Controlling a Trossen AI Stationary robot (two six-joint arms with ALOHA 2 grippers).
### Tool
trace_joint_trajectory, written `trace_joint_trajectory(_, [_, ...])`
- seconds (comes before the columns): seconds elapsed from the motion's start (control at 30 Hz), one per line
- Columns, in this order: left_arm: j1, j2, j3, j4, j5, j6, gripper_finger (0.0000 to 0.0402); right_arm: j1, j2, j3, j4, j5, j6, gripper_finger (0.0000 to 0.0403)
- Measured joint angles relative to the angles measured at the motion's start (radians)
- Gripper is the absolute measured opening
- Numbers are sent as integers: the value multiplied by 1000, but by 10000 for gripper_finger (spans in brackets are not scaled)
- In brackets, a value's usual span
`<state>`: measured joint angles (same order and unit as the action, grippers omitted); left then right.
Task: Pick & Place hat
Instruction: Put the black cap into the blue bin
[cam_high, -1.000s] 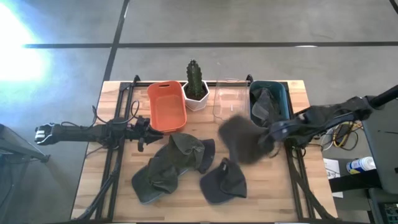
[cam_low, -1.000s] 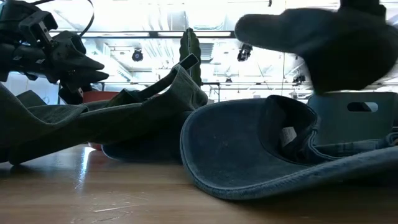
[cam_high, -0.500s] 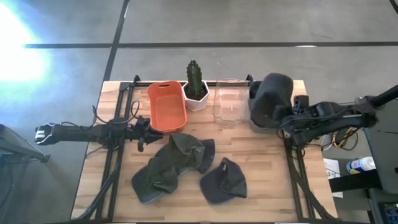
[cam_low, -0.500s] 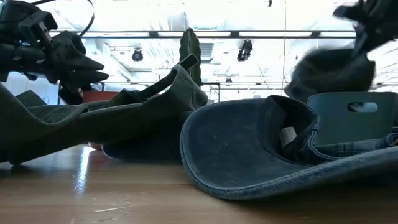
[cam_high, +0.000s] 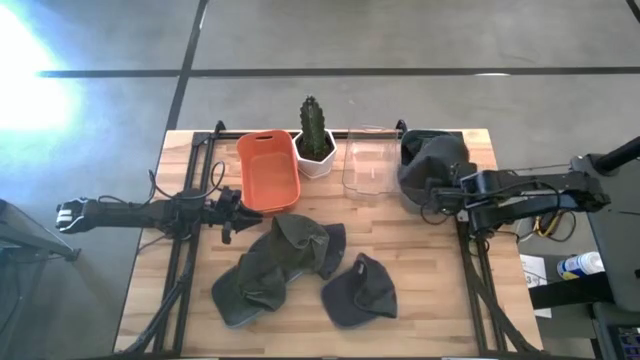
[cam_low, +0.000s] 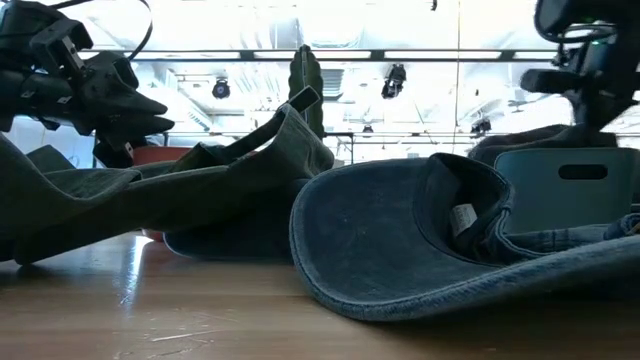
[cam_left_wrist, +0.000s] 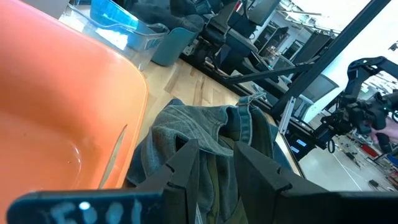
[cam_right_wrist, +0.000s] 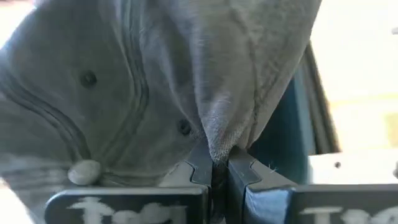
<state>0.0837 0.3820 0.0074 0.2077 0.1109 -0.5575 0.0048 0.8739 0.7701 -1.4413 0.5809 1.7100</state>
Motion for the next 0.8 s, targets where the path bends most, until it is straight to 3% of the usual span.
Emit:
trace_joint_trajectory(0.27, [0,0,0,0,0,0,94,-43,107,6,66,-19,-105,25])
trace_joint_trajectory(0.63, [0,0,0,-1,0,0,94,-87,162,21,71,-120,-163,151])
trace_joint_trajectory(0.8, [0,0,0,0,0,0,94,-73,155,130,54,-60,-283,192])
